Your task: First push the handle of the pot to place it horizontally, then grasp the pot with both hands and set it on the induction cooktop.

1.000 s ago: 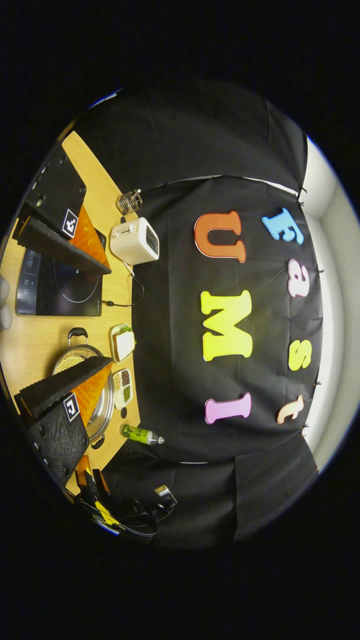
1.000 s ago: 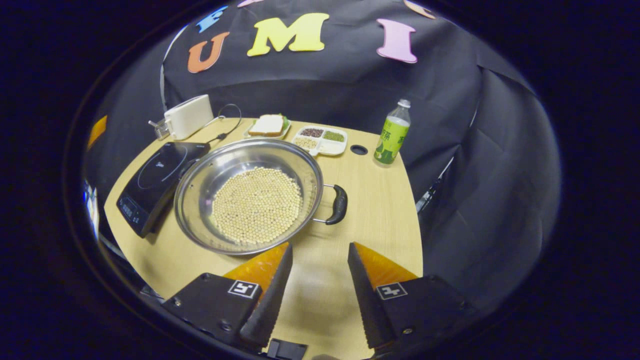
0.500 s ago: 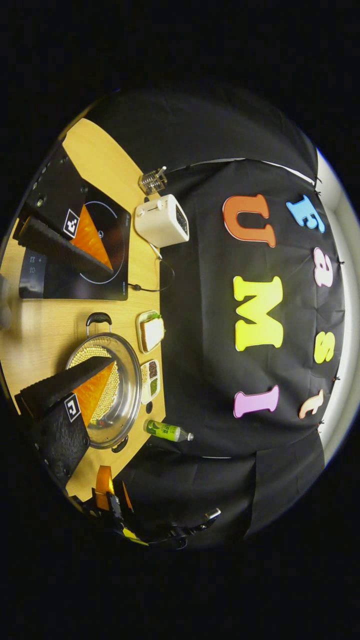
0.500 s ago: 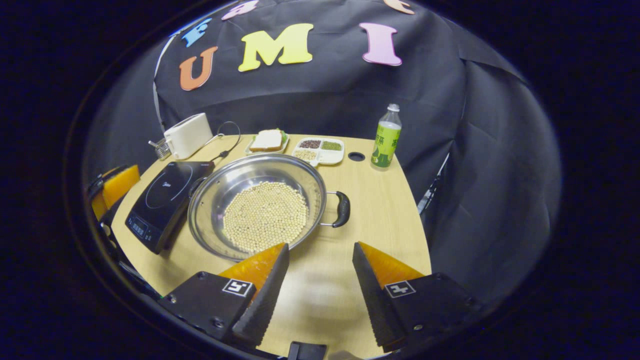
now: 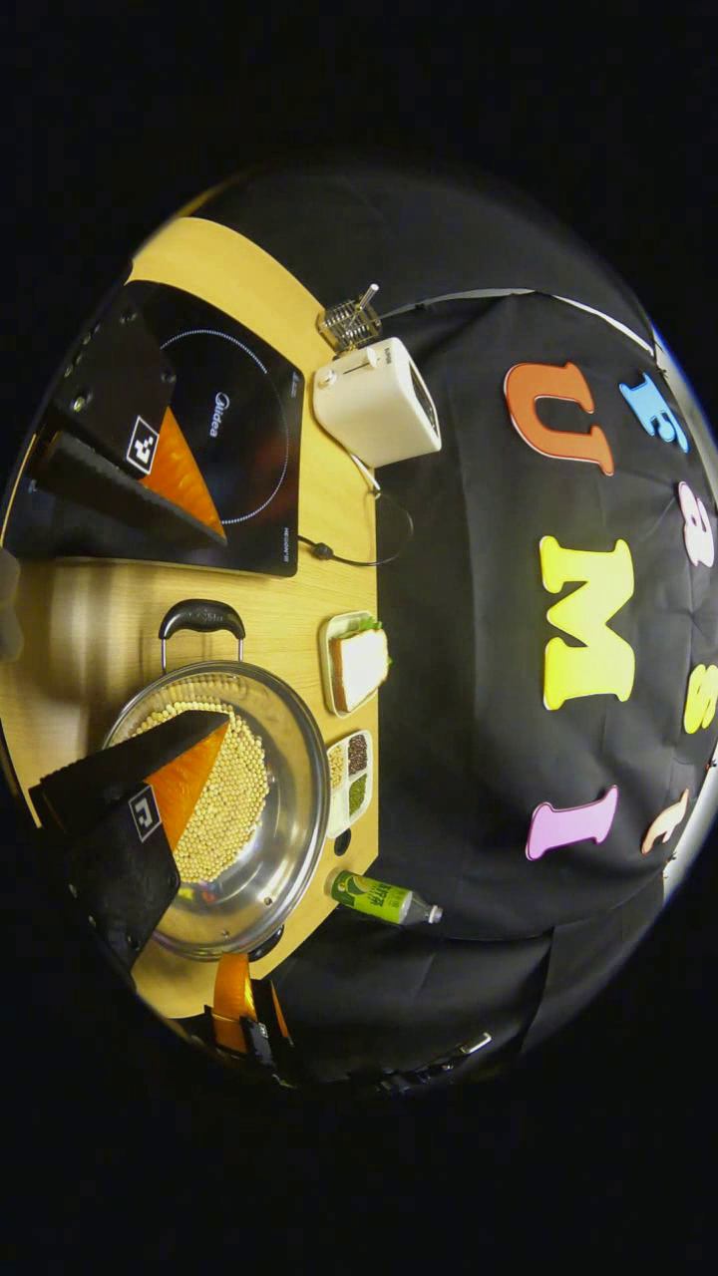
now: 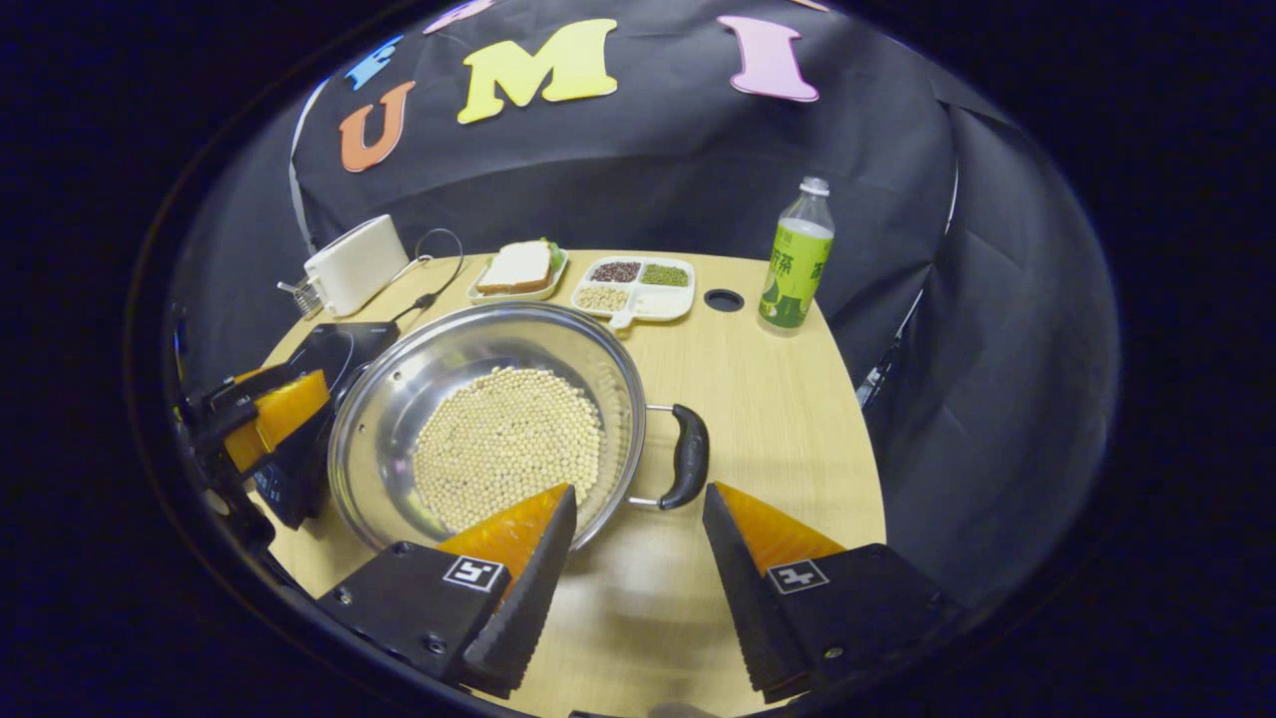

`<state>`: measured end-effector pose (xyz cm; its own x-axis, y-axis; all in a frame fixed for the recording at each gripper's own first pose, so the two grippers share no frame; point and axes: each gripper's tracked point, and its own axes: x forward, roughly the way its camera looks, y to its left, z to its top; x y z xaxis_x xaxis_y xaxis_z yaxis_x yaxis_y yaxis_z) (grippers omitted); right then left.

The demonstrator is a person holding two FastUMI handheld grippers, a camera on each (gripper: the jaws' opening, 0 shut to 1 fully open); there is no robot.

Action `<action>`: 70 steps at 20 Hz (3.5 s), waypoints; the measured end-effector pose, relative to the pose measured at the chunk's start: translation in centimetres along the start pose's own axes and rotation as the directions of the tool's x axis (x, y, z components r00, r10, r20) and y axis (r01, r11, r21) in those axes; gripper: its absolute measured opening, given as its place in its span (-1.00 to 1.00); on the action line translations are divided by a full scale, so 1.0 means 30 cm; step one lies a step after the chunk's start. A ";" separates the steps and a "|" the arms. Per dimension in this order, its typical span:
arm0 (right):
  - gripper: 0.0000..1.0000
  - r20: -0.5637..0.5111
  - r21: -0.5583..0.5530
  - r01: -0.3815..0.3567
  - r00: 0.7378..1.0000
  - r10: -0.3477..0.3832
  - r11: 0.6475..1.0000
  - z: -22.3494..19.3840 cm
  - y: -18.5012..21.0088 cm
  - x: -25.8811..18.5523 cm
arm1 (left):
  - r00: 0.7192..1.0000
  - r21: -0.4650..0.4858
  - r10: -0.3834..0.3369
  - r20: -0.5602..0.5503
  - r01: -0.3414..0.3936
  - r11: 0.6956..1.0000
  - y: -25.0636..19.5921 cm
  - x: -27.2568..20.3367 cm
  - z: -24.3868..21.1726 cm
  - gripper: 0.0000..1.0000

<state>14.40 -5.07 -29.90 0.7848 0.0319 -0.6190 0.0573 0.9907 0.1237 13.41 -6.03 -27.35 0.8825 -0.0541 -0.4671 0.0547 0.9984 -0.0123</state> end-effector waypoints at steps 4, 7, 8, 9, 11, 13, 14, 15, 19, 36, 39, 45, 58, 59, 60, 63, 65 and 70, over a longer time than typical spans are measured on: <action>0.64 -0.012 -0.036 0.018 1.000 -0.018 0.999 0.033 -0.028 0.091 | 0.999 -0.011 0.000 -0.048 -0.001 1.000 -0.015 0.101 -0.039 0.94; 0.69 -0.037 -0.034 0.008 0.999 -0.009 0.999 0.025 -0.036 0.125 | 0.996 -0.025 0.003 -0.091 -0.005 1.000 -0.021 0.155 -0.073 0.94; 0.70 -0.045 -0.032 0.004 0.999 -0.006 0.999 0.020 -0.036 0.138 | 0.994 -0.031 -0.001 -0.108 -0.002 1.000 -0.025 0.163 -0.084 0.94; 0.69 -0.050 -0.029 0.002 0.999 -0.003 1.000 0.019 -0.037 0.144 | 0.993 -0.034 -0.005 -0.117 0.001 0.999 -0.033 0.170 -0.088 0.94; 0.69 -0.060 -0.038 -0.003 0.998 0.000 0.999 0.018 -0.034 0.155 | 0.992 -0.028 -0.011 -0.124 0.008 1.000 -0.042 0.180 -0.095 0.94; 0.63 -0.065 -0.048 0.000 0.998 -0.004 0.999 0.026 -0.037 0.161 | 0.990 -0.012 0.007 -0.140 -0.008 1.000 -0.042 0.193 -0.109 0.78; 0.52 -0.076 -0.047 0.003 0.997 -0.006 0.999 0.023 -0.038 0.165 | 0.989 -0.002 0.020 -0.146 -0.020 1.000 -0.030 0.202 -0.117 0.65; 0.51 -0.080 -0.041 0.005 0.997 -0.008 0.999 0.026 -0.038 0.165 | 0.988 0.005 0.035 -0.150 -0.034 0.999 -0.020 0.214 -0.123 0.61; 0.36 -0.115 -0.017 0.023 0.993 -0.025 1.000 0.023 -0.040 0.160 | 0.986 -0.007 0.023 -0.164 -0.024 1.000 -0.023 0.208 -0.120 0.39; 0.12 -0.075 0.052 -0.001 0.997 0.005 0.999 0.080 0.081 -0.045 | 0.994 0.008 0.021 -0.112 -0.020 1.000 0.076 0.031 0.014 0.28; 0.12 -0.059 0.036 -0.021 0.998 0.023 0.999 0.102 0.172 -0.079 | 0.994 -0.004 0.043 -0.104 -0.043 0.999 0.159 -0.026 0.029 0.28; 0.12 -0.044 0.016 -0.072 0.996 0.072 0.997 0.122 0.397 -0.119 | 0.991 -0.014 0.097 -0.094 -0.099 0.995 0.373 -0.128 0.035 0.28; 0.11 -0.069 0.010 -0.115 0.991 0.116 0.993 0.106 0.843 -0.100 | 0.979 0.015 0.169 -0.110 -0.168 0.986 0.785 -0.202 0.023 0.28; 0.11 -0.072 0.012 -0.111 0.991 0.112 0.994 0.109 0.865 -0.091 | 0.980 0.018 0.167 -0.111 -0.166 0.986 0.808 -0.191 0.025 0.28; 0.12 -0.073 0.013 -0.110 0.991 0.111 0.994 0.113 0.887 -0.085 | 0.980 0.021 0.167 -0.110 -0.166 0.986 0.829 -0.185 0.020 0.28; 0.12 -0.079 0.020 -0.104 0.991 0.105 0.994 0.131 0.942 -0.042 | 0.979 0.017 0.169 -0.117 -0.168 0.986 0.885 -0.150 0.022 0.27; 0.12 -0.083 0.024 -0.100 0.991 0.102 0.995 0.136 0.981 -0.023 | 0.978 0.019 0.173 -0.118 -0.172 0.985 0.926 -0.128 0.021 0.27; 0.12 -0.094 0.030 -0.095 0.991 0.098 0.995 0.145 1.064 0.025 | 0.974 0.021 0.187 -0.126 -0.186 0.982 1.008 -0.087 0.013 0.29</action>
<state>19.50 26.01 -23.02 0.7252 0.1409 -0.6740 0.0009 0.9786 0.2056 12.95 24.30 -26.17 0.8110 0.1358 -0.5690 -0.1006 0.9906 0.0931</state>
